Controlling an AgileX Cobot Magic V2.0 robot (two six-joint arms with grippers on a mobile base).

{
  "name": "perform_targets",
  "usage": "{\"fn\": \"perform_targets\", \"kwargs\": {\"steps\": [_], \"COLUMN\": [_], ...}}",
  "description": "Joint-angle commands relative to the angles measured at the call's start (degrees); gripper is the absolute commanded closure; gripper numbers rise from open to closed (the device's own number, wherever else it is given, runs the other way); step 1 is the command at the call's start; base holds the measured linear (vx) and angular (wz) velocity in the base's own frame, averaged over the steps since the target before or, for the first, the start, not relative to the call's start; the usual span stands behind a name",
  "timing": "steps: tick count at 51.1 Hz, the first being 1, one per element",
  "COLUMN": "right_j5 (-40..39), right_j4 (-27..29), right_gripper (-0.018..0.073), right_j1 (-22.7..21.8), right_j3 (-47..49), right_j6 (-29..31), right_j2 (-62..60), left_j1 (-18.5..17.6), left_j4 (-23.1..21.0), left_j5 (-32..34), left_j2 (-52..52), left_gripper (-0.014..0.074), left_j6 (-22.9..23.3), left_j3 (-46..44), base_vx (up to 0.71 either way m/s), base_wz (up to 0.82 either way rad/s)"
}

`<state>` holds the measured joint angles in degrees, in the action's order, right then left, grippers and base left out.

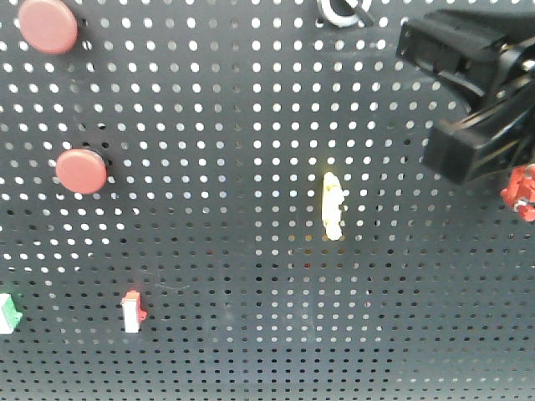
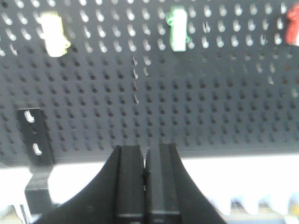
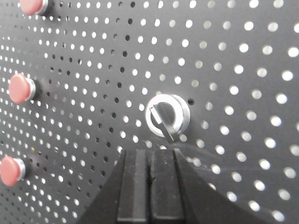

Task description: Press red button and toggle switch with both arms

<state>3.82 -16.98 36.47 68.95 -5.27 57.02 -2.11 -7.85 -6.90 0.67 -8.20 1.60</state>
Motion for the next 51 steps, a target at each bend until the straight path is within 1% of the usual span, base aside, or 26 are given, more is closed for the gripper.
{"fn": "perform_targets", "kwargs": {"steps": [1,13,36,40,42,46,51], "right_j5": [-4.15,-4.24,-4.27,-2.56,-2.29,-2.87,-3.09], "right_j4": [-0.50,-0.50,-0.36,-0.35,-0.24,1.81,6.81], "right_gripper": [0.0563,0.0563,0.0563,0.0563,0.0563,0.0563,0.0563], "right_j1": [-0.13,-0.13,-0.18,-0.35,-1.21,-4.85,-12.22], "right_j3": [1.48,1.48,1.45,0.58,-0.81,-6.33,-16.93], "right_j6": [0.17,0.17,0.20,0.99,1.27,1.16,1.17], "right_j2": [-0.84,-0.84,-0.93,-3.01,-4.62,-9.93,-18.57], "left_j1": [0.29,0.29,0.29,0.29,0.29,0.29,0.29], "left_j4": [-0.71,-0.71,-0.71,-0.71,-0.71,-0.71,-0.71], "left_j5": [2.42,1.39,1.39,1.39,1.39,1.39,1.39], "left_j2": [-0.13,-0.28,-0.28,-0.28,-0.28,-0.28,-0.28], "left_gripper": [0.0594,0.0594,0.0594,0.0594,0.0594,0.0594,0.0594], "left_j6": [0.28,0.28,0.28,0.28,0.28,0.28,0.28], "left_j3": [1.59,1.59,1.59,1.59,1.59,1.59,1.59], "base_vx": [0.00,0.00,0.00,0.00,0.00,0.00,0.00], "base_wz": [0.00,0.00,0.00,0.00,0.00,0.00,0.00]}}
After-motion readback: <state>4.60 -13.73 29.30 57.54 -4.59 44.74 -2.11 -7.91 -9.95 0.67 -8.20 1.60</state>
